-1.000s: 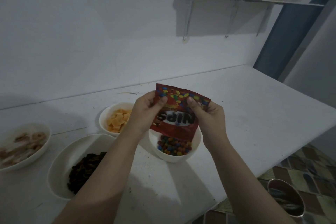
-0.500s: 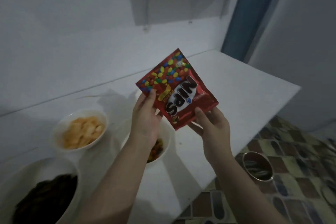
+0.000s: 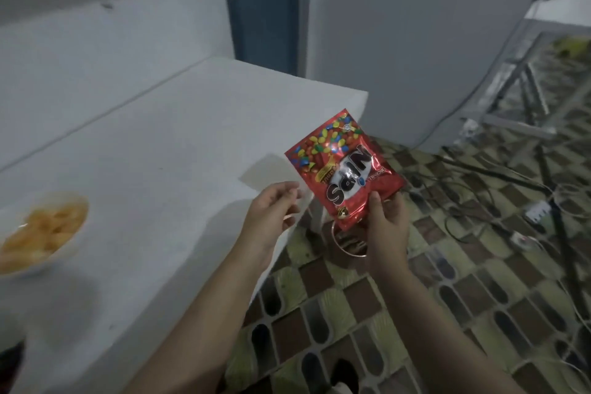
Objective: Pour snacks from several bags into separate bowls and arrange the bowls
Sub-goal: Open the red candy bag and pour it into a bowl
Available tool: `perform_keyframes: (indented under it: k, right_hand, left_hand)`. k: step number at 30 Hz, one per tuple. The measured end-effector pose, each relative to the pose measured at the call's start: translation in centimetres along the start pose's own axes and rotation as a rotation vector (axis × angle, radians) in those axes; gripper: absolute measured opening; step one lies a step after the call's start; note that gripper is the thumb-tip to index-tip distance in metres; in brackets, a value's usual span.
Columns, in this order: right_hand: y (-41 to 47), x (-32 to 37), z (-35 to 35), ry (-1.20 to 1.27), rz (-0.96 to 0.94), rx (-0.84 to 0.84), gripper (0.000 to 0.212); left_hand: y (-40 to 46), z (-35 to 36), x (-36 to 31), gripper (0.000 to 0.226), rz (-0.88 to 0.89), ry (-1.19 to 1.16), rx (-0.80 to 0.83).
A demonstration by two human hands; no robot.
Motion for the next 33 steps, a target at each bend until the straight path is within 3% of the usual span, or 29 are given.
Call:
perform_keyframes:
  k: [3,8,12,16,21,30,33]
  right_hand:
    - [6.2,-1.4,-5.2,-0.007,0.062,-0.099,0.016]
    - [14.0,-6.3,-12.3,-0.05,0.22,-0.209,0.025]
    - [18.9,-12.8,-16.1,-0.152,0.373,-0.265,0.02]
    - [23.5,-21.3,-18.2,-0.371,0.473,-0.279,0.021]
    - [30.2,-33.8,-19.4,-0.611,0.518,-0.257,0.04]
    - [38.1,-53.6,-19.9,-0.692,0.56,-0.274,0.028]
    - [38.9,-55.2,-19.4,-0.71,0.563,-0.239,0.048]
  left_hand:
    - [3.9,5.6,2.2,0.015,-0.057,0.026,0.03]
    - [10.3,13.1,7.3,0.014,-0.155,0.087,0.022]
    - [15.2,16.8,12.6,0.013,-0.27,0.144,0.015]
    - [19.8,17.8,18.6,0.015,-0.337,0.189,-0.012]
    - [27.4,18.3,30.1,0.016,-0.375,0.194,-0.022]
    - [36.8,16.8,47.7,0.015,-0.341,0.225,-0.076]
    - [37.5,16.7,49.1,0.017,-0.332,0.236,-0.065]
Point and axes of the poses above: each hand's wrist, its own y-axis towards the middle knuckle, its own z-axis out of the palm, x = y × z, the point moved 9 cm from there along y, towards the middle knuckle
